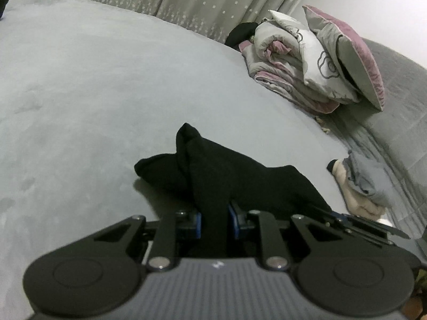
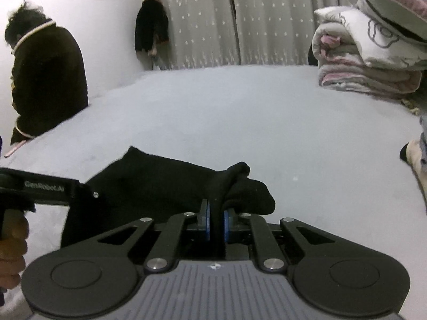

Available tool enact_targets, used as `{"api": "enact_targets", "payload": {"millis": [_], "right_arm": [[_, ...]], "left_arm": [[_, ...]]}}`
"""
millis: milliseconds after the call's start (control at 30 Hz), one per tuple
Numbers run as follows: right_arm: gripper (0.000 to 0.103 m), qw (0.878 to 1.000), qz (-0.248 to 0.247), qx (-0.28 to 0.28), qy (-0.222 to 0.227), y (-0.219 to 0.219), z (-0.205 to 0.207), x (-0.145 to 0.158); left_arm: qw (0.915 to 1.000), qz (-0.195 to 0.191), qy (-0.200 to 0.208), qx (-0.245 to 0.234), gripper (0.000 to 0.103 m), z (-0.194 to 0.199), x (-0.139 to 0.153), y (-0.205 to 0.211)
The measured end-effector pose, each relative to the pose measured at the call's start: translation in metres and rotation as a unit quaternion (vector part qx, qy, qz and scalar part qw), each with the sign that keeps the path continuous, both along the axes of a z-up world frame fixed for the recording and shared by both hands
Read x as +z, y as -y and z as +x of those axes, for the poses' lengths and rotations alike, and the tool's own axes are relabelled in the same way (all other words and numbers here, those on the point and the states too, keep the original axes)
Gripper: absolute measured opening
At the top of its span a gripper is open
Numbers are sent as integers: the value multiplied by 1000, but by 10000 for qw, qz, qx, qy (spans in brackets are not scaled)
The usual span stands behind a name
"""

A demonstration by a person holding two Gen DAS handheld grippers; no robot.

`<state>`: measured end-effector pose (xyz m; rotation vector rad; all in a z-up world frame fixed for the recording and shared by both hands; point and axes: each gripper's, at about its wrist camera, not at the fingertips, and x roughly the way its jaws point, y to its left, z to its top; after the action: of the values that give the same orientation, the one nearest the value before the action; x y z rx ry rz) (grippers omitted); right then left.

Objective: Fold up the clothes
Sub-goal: 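Lift the folded black garment with both grippers and carry it onto the clothes pile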

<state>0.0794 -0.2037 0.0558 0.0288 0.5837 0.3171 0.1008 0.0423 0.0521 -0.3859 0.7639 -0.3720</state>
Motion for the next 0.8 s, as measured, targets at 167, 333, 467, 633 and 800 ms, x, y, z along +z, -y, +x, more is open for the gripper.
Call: {"api": "enact_targets", "payload": {"millis": [167,333,467,633,800], "right_arm": [[10,9998,52,-74,203,22,-18,22],[10,9990,103,-149,407,44,-35,43],[10,9987,67,-265,426,83,-58,64],[10,9977,229,-445,453,159,-98,91],[10,9924,391,-993,609,240,-140,111]], "left_arm": [[9997,-161,132,-84,17,-16,25,12],[9985,-487,95,-250,17,-32,45,42],[9948,-842,48,-564,17,-47,60,86],[9862,-1322,-18,-997,17,-66,79,146],[9729,-1679,-123,-1587,17,-80,88,225]]}}
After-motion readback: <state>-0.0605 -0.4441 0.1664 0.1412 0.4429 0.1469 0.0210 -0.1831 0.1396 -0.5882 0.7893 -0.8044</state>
